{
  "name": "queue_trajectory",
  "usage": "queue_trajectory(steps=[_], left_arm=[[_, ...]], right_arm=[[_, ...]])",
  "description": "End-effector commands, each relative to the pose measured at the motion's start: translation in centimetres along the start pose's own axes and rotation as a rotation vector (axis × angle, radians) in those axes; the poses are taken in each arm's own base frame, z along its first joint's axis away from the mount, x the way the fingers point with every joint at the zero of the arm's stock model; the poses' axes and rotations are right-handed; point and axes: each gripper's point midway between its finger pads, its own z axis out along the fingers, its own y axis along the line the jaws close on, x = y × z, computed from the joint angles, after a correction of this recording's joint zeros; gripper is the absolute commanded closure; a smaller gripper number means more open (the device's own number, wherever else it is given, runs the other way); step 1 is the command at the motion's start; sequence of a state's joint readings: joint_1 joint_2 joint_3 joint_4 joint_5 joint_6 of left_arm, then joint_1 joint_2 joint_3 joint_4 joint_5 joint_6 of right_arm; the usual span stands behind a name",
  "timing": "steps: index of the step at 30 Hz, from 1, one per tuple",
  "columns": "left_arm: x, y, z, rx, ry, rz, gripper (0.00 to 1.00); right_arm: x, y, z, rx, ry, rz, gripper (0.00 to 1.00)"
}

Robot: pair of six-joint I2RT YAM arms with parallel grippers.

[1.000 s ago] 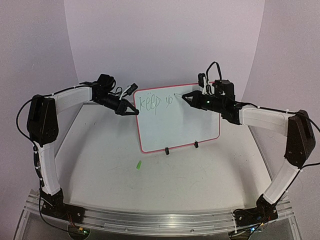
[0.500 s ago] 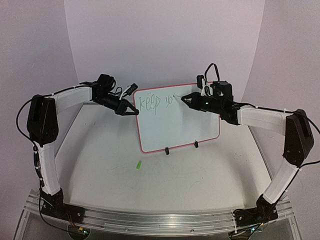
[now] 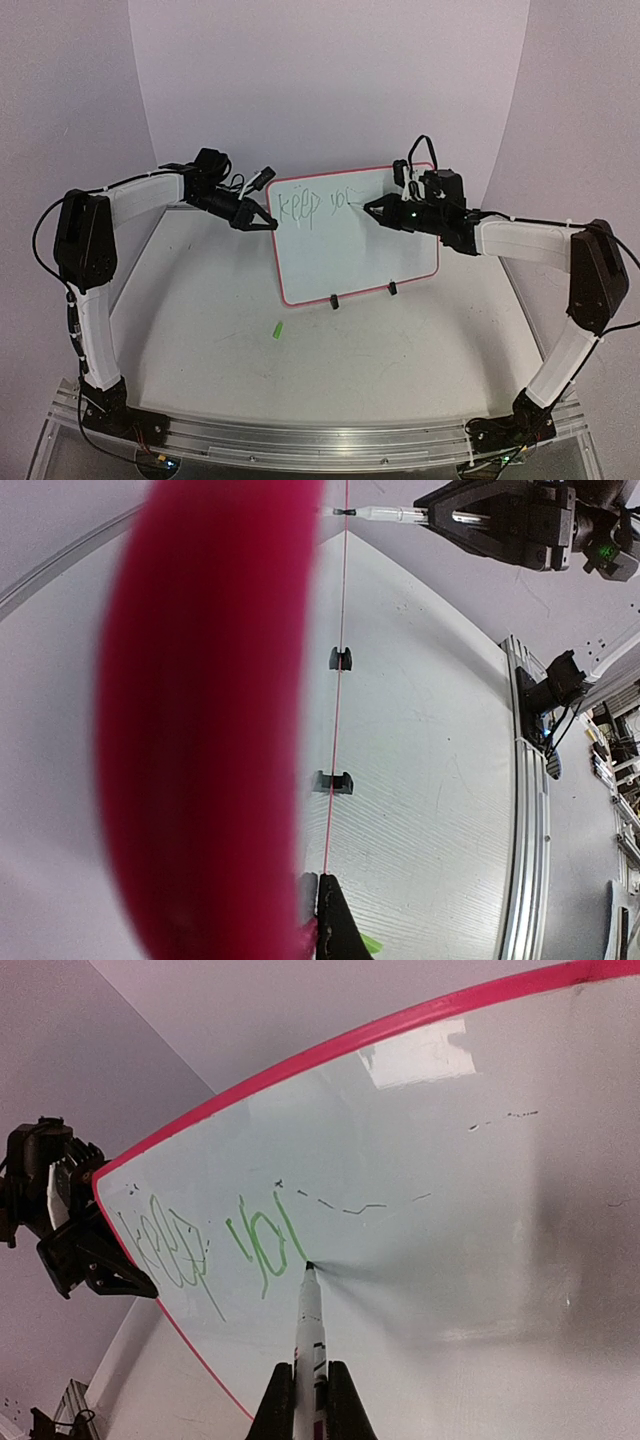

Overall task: Write a sentence on the whiteboard
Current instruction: Write a sentence at the corner of the board.

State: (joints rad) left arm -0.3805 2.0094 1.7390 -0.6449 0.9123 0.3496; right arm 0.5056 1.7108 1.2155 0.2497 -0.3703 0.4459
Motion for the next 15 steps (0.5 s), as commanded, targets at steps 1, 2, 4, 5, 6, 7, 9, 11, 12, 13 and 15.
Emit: queue_trajectory(steps=[1, 2, 4, 5, 6, 7, 9, 11, 12, 13, 15], left_arm=[[-0.2, -0.4, 0.0, -0.044, 0.023, 0.079, 1.0], [-0.2, -0.4, 0.0, -0.044, 0.023, 0.079, 1.0], [-0.3, -0.4, -0.1, -0.045, 0.021, 0.082, 1.0], [-0.3, -0.4, -0.1, -0.045, 0.022, 0.081, 1.0], [-0.3, -0.4, -0.1, -0.044, 0.022, 0.081, 1.0], [-0.2, -0.4, 0.0, -0.044, 0.022, 0.08, 1.0], [-0.3, -0.5, -0.1, -0.046, 0.022, 0.082, 1.0], [-0.3, -0.4, -0.1, -0.046, 0.022, 0.082, 1.0], [-0.3, -0.4, -0.1, -0.045, 0.022, 0.081, 1.0], [-0.3, -0.4, -0.1, -0.046, 0.022, 0.081, 1.0], [-0.3, -0.5, -0.1, -0.045, 0.022, 0.081, 1.0]], right_arm=[[-3.6, 0.3, -1.1, 0.05, -0.093, -0.036, 1.0], [-3.9, 0.4, -1.1, 0.049, -0.1, -0.04, 1.0], [-4.7, 0.6, -1.2, 0.049, -0.116, -0.047, 1.0], [-5.0, 0.8, -1.2, 0.048, -0.123, -0.051, 1.0], [-5.2, 0.8, -1.1, 0.047, -0.128, -0.054, 1.0], [-5.4, 0.9, -1.1, 0.045, -0.131, -0.056, 1.0], [-5.7, 1.0, -1.0, 0.044, -0.137, -0.058, 1.0], [-5.9, 1.1, -0.9, 0.044, -0.141, -0.061, 1.0], [-6.0, 1.1, -0.9, 0.045, -0.142, -0.061, 1.0], [-6.0, 1.0, -0.9, 0.046, -0.142, -0.061, 1.0], [-5.7, 0.9, -0.9, 0.048, -0.136, -0.06, 1.0]])
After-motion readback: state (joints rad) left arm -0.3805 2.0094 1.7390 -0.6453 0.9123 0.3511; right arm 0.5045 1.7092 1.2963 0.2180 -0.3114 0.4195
